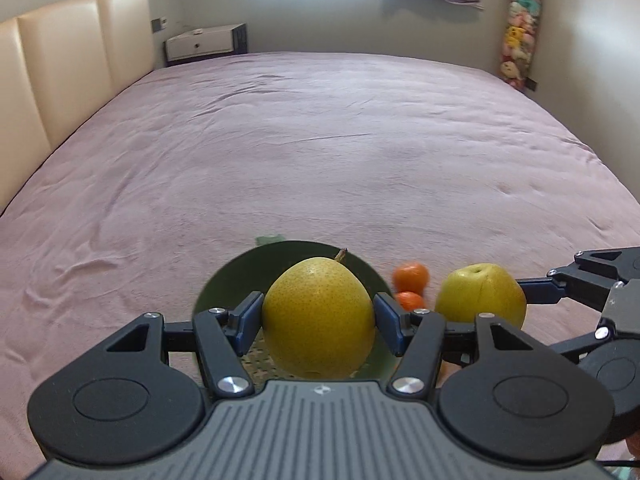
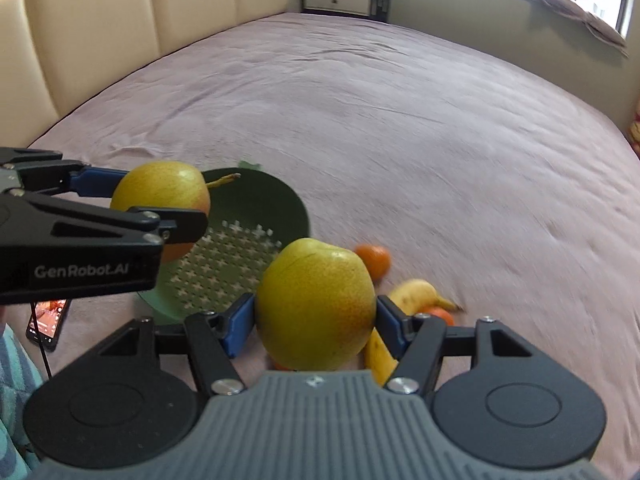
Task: Organize fruits
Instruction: 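Carry both pears over the green colander with both tools, then lower the pears into the colander and open both tools, then withdraw both tools from the colander back toward the mandarins, then move the left tool to a mandarin while the right tool approaches the mandarin beside the banana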
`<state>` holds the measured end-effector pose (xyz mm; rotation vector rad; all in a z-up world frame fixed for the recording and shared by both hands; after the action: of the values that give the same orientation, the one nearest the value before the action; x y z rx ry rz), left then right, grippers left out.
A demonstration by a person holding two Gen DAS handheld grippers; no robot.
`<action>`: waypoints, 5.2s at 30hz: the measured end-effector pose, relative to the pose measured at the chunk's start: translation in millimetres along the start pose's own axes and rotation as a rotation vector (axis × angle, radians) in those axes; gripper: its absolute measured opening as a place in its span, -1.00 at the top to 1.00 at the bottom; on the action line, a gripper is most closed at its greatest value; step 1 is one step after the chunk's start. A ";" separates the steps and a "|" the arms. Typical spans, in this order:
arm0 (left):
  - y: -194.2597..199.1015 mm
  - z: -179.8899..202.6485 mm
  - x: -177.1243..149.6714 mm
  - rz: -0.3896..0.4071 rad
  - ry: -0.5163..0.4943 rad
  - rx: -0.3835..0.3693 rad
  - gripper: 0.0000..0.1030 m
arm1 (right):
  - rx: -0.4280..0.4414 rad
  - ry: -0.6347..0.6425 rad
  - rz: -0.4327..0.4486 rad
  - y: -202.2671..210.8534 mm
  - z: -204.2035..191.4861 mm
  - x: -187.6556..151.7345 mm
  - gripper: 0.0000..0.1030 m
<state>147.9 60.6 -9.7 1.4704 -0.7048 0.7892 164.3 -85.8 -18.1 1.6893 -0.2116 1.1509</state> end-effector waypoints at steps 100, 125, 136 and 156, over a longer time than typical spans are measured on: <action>-10.1 13.0 -21.8 0.005 0.092 0.001 -0.63 | -0.225 -0.090 0.055 2.7 19.9 -33.1 -0.58; -10.6 81.6 -92.1 -0.043 0.076 -0.079 -0.45 | -0.330 -0.257 0.012 21.1 76.7 -116.0 -0.48; -35.1 106.8 -113.8 -0.048 -0.112 -0.015 -0.30 | -0.288 -0.221 -0.003 1.1 70.6 -112.8 -0.24; -63.8 132.1 -130.7 -0.048 -0.355 0.045 -0.15 | -0.267 -0.134 -0.062 -40.3 87.3 -104.8 -0.09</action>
<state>132.3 -72.2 -153.7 1.6830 -0.9172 0.5139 185.3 -177.5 -124.7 1.5251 -0.3774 0.9201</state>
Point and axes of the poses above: each gripper's, at about its wrist camera, not at the fingertips, and y roughly against the way its jaws point, z to its right, x to its top, the point moved 6 cm from there along -y, roughly the way its jaws point, and after that the axes turned 12 degrees about z, right-handed, at the moved point
